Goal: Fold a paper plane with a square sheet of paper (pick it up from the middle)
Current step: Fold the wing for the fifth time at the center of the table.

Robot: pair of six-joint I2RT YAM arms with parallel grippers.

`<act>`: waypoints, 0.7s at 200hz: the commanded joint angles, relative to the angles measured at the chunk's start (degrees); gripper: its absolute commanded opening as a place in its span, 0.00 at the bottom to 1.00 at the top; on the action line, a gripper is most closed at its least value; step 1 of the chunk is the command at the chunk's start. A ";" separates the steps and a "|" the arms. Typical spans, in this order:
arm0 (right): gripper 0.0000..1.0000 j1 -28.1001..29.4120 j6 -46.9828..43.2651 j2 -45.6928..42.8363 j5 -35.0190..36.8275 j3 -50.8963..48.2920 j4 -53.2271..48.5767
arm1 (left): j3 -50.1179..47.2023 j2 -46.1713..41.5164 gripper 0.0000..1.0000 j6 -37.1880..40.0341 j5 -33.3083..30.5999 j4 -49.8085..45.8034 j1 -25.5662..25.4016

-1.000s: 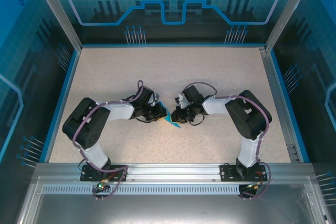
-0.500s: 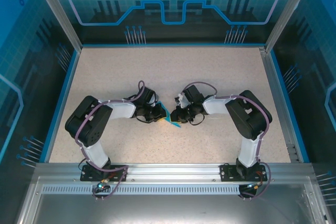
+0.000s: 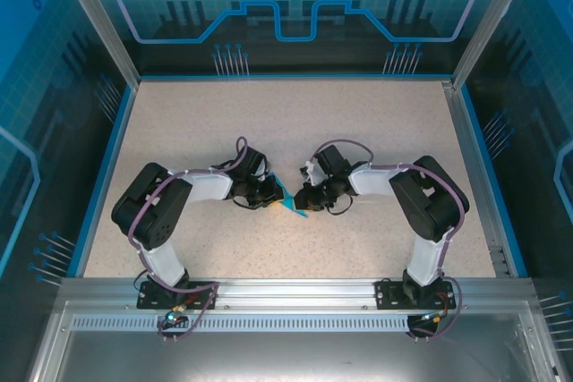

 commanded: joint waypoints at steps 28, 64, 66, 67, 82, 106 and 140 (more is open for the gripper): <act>0.09 -1.33 -1.04 1.16 -0.84 -1.01 -2.96 | 0.63 1.72 0.13 0.01 -2.68 -3.64 -0.15; 0.14 -1.55 -1.41 -1.69 0.07 -0.48 -5.21 | 0.75 1.71 0.13 -0.15 -2.96 -3.88 -0.10; 0.14 -1.60 -1.47 -2.01 0.16 -0.48 -5.35 | 0.75 1.71 0.13 -0.14 -2.95 -3.90 -0.11; 0.14 -1.60 -1.50 -2.14 0.18 -0.48 -5.41 | 0.78 1.70 0.13 -0.14 -2.95 -3.91 -0.11; 0.15 -1.73 -2.04 -3.47 0.65 -0.39 -6.49 | 0.69 1.86 0.13 -0.31 -3.02 -3.89 -0.09; 0.14 -1.78 -2.23 -2.94 0.58 -1.29 -6.49 | 0.55 1.75 0.13 -0.67 -3.39 -3.86 -0.11; 0.10 -1.78 -1.87 0.43 0.70 -1.71 -5.83 | 0.57 1.71 0.15 -1.17 -3.38 -3.39 -0.05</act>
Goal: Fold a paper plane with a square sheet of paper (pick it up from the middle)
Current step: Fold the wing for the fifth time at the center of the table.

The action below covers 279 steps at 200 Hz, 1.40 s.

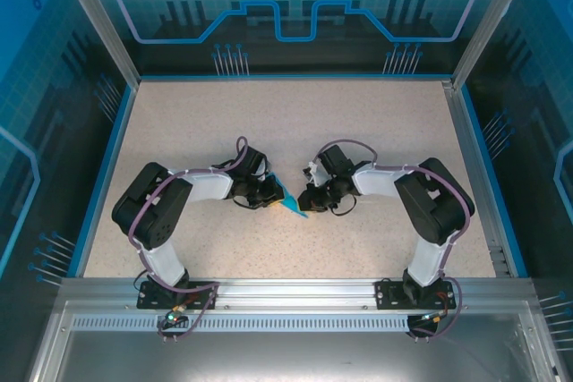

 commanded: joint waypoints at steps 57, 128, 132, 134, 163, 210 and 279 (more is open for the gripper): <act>0.09 -1.03 -0.99 4.21 2.30 -0.44 -5.03 | 0.78 0.95 0.20 -1.91 -1.95 -1.26 -0.11; 0.09 -1.08 -0.17 4.18 1.61 -0.09 -3.99 | -1.94 -6.00 0.28 -1.03 4.10 5.14 -1.36; 0.09 -1.03 -0.04 4.22 1.52 -0.09 -3.90 | -2.15 -6.04 0.28 -1.07 4.17 5.26 -1.70; 0.09 -1.03 -0.07 4.24 1.45 -0.09 -3.85 | -2.20 -6.05 0.28 -1.13 4.08 5.26 -1.76; 0.08 -1.11 0.19 4.64 0.91 -0.09 -3.55 | -3.06 -5.00 0.27 -1.30 3.56 5.76 -3.47; 0.08 -1.37 0.18 4.22 0.21 0.00 -3.55 | -1.65 -1.11 0.25 -1.46 2.25 5.50 -3.84; 0.12 -1.71 -1.43 2.92 -2.45 0.61 -3.18 | 0.85 0.43 0.23 -2.33 -1.93 0.99 -3.86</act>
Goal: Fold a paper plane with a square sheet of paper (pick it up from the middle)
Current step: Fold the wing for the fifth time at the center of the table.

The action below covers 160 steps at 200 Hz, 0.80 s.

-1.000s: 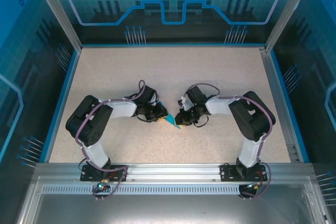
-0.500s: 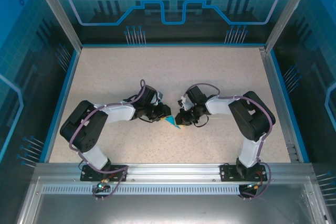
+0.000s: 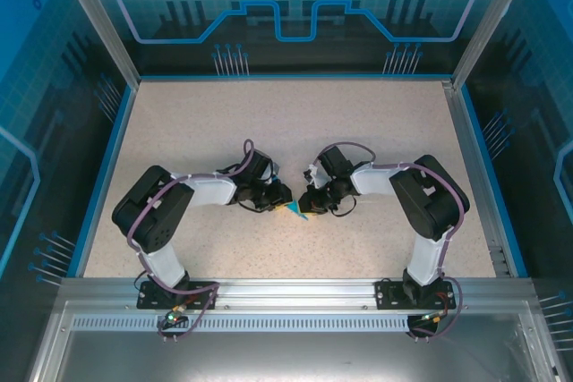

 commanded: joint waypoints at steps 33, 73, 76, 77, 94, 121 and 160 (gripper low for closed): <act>0.16 -1.20 -2.97 -0.25 -1.45 0.36 -3.47 | 3.64 2.51 0.22 -1.48 -4.55 -7.16 -0.21; 0.20 -1.20 -6.80 -2.51 -0.91 -0.61 -3.73 | 5.63 4.18 0.21 -2.16 -6.13 -11.54 -0.21; 0.20 -1.28 -7.01 -2.54 -0.86 -0.62 -3.82 | 5.70 4.31 0.21 -2.13 -6.19 -11.69 -0.26; 0.20 -1.24 -7.08 -2.52 -0.81 -0.62 -3.87 | 5.73 4.30 0.21 -2.07 -6.23 -11.77 -0.22; 0.20 -1.25 -8.67 -1.92 -0.73 -0.59 -4.34 | 6.25 4.80 0.21 -2.24 -6.68 -12.52 -0.22; 0.16 -1.21 -9.72 -1.71 -0.53 -1.05 -4.42 | 6.29 4.96 0.21 -2.28 -6.81 -13.03 -0.22; 0.07 -1.62 -9.66 -1.12 0.25 -1.10 -5.20 | 6.32 5.10 0.20 -2.07 -7.32 -13.69 -0.15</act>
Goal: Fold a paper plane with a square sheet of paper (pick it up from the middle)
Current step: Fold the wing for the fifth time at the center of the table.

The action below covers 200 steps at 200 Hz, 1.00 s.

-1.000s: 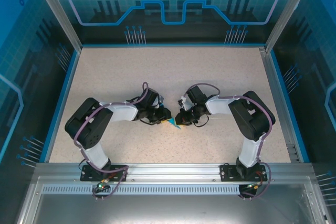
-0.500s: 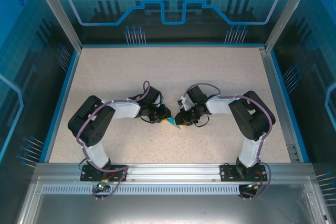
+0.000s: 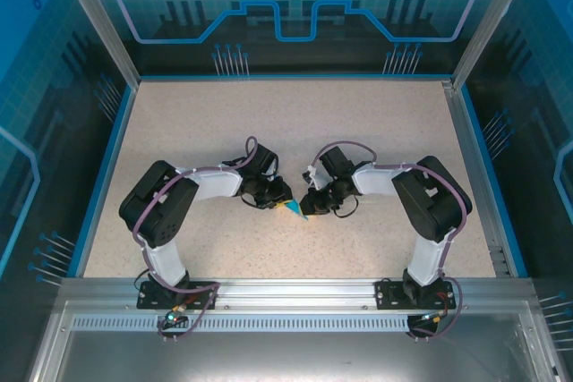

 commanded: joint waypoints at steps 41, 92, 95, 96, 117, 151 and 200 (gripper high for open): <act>0.11 -2.19 -0.70 1.08 0.96 -0.90 -4.44 | 0.03 2.22 0.20 -0.51 -4.65 -4.47 0.08; 0.21 -0.55 1.19 -9.98 8.83 0.55 -7.56 | 0.11 2.26 0.20 -0.51 -4.59 -4.85 0.05; 0.21 -0.20 1.15 -10.40 9.75 0.78 -7.95 | 0.12 2.25 0.20 -0.51 -4.59 -4.86 0.08; 0.21 -0.10 1.19 -10.52 9.95 0.86 -8.08 | 0.12 2.25 0.20 -0.51 -4.62 -4.86 0.06; 0.20 2.49 1.23 -10.81 12.18 2.24 -9.73 | 0.38 2.47 0.20 -0.46 -4.64 -5.04 0.03; 0.16 7.05 1.65 -6.02 13.30 5.85 -11.57 | 0.61 2.57 0.20 -0.42 -4.73 -5.28 0.05; 0.13 9.06 2.53 -0.85 15.52 8.98 -13.12 | 0.58 2.51 0.19 -0.27 -5.00 -5.73 0.03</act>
